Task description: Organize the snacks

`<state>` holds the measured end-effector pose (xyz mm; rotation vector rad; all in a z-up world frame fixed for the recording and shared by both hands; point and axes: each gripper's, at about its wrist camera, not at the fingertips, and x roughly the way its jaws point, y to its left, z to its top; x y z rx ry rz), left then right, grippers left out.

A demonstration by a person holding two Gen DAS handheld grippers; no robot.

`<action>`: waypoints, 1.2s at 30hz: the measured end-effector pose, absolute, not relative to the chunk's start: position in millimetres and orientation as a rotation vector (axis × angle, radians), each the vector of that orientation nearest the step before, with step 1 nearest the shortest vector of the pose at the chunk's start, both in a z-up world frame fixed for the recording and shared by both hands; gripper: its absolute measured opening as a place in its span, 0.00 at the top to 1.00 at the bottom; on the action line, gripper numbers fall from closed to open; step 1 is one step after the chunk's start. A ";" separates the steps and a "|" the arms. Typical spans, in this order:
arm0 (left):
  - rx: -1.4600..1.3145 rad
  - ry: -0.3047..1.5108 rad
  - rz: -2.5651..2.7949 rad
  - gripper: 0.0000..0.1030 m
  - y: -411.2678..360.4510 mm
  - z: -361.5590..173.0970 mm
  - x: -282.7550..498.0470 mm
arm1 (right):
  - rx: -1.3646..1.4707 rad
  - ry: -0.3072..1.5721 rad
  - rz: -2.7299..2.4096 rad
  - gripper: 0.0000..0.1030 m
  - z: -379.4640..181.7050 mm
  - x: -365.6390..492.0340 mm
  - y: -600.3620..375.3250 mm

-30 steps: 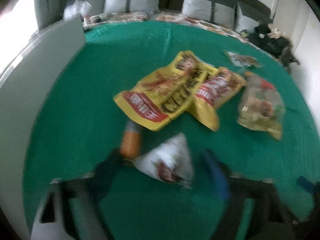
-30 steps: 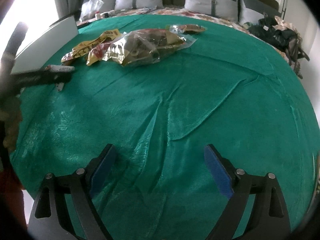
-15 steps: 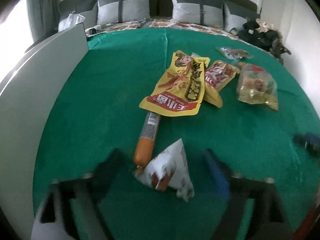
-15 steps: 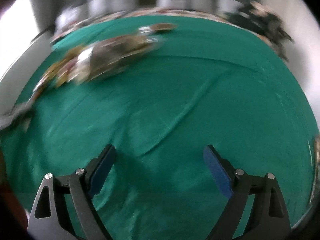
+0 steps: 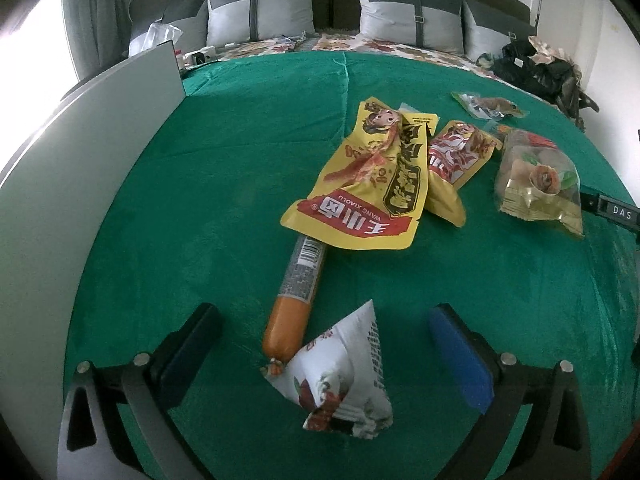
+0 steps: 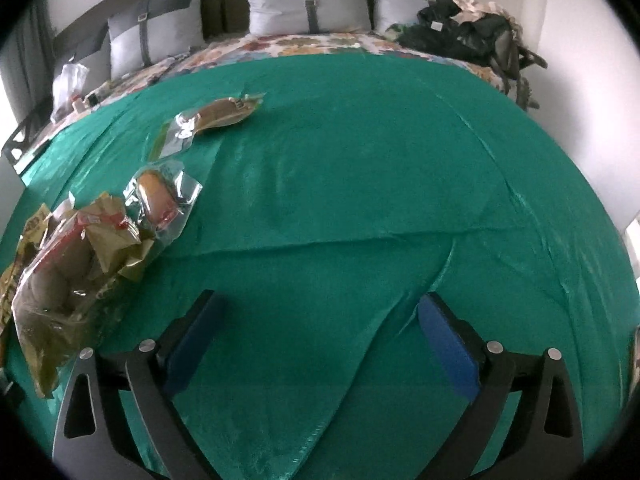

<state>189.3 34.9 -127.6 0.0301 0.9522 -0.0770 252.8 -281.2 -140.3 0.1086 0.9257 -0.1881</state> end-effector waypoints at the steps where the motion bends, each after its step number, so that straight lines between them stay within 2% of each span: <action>1: 0.030 0.952 -0.077 0.00 34.9 -127.2 189.2 | 0.109 0.925 -0.188 0.03 -140.6 252.5 -281.0; 36: 0.031 0.952 -0.077 0.00 35.0 -127.6 189.0 | 0.113 0.925 -0.198 0.03 -142.0 250.0 -280.7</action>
